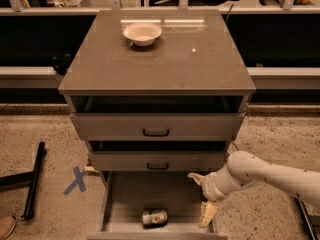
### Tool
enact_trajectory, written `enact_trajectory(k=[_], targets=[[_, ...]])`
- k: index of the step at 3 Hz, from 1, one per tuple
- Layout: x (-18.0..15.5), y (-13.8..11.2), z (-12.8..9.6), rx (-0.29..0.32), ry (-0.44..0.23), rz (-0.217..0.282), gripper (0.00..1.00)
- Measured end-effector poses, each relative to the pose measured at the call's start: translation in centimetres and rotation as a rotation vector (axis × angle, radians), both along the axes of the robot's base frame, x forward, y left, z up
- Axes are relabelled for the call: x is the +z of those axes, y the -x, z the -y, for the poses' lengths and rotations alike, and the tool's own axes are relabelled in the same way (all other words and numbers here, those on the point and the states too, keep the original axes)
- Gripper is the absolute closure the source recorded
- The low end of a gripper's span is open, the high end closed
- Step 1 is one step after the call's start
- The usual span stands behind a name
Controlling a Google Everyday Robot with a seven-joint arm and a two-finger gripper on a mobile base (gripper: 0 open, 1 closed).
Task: Pick 7up can from bottom drawer and place on counter
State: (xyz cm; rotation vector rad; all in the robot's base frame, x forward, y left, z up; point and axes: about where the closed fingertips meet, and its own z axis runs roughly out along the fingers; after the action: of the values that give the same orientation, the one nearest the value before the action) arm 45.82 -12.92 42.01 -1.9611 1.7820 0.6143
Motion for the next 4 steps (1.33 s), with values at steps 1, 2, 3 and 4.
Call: enact_trajectory(k=[1, 2, 3, 4], targets=[[-4.7, -1.8, -0.5, 0.02, -0.008, -0.014, 0.0], [-7.4, -2.9, -1.0, 0.018, -0.013, -0.004, 0.0], [-11.0, -4.2, -1.9, 0.018, -0.007, -0.013, 0.0], [-14.1, -4.8, -3.3, 0.018, 0.007, -0.002, 0.0]])
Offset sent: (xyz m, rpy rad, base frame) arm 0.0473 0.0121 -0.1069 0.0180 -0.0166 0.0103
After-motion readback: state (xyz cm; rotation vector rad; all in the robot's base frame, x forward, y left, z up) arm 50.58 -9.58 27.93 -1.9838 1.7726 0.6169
